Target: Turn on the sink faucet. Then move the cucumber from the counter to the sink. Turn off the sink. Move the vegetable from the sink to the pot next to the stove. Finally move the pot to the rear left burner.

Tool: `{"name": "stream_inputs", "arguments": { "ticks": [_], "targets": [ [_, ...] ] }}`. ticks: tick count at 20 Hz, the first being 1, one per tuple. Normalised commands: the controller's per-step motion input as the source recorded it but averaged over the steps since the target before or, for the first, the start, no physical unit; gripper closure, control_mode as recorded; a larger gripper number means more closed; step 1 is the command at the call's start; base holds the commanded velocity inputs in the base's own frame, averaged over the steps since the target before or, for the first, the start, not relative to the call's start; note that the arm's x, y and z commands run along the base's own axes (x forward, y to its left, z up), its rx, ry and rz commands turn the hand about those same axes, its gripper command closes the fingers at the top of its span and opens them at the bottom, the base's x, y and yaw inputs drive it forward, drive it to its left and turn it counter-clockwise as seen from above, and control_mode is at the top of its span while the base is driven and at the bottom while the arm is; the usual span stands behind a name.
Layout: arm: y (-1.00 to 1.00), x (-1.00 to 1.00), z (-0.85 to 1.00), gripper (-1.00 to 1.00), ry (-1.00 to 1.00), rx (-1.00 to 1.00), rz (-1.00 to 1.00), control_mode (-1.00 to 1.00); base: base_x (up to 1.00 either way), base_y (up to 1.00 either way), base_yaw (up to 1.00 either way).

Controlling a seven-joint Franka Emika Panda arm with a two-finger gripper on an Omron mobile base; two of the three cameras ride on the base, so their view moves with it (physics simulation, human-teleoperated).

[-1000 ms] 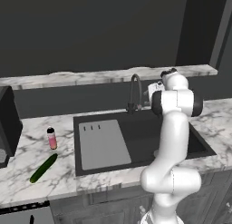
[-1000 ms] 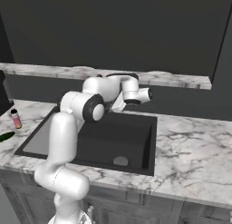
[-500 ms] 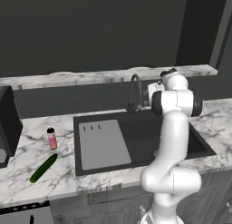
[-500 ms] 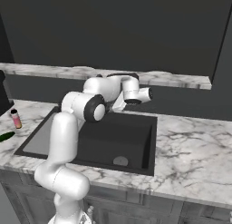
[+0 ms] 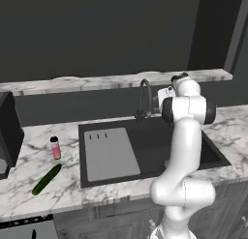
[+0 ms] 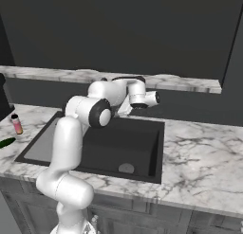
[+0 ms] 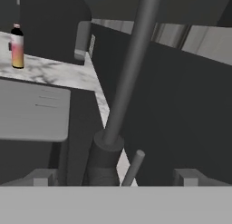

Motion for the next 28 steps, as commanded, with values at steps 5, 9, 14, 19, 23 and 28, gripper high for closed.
{"name": "stream_inputs", "arguments": {
  "ticks": [5, 9, 14, 19, 23, 28],
  "targets": [
    [0.0, 0.05, 0.0, -1.0, 0.0, 0.0, 0.0, -1.0, 0.0, 0.0, 0.0],
    [0.01, 0.07, -0.04, -1.0, 0.0, 0.0, 0.0, -1.0, 0.0, 0.0, 0.0],
    [0.0, 0.07, -0.05, -1.0, 0.0, 0.0, 0.0, -1.0, 0.0, 0.0, 0.0],
    [0.0, 0.05, -0.06, -1.0, 0.0, 0.0, 0.0, -1.0, 0.0, 0.0, 0.0],
    [0.0, 0.04, -0.07, -1.0, 0.0, 0.0, 0.0, -1.0, 0.0, 0.0, 0.0],
    [0.0, 0.04, -0.06, -1.0, 0.0, 0.0, 0.0, -1.0, 0.0, 0.0, 0.0]
  ]
}}
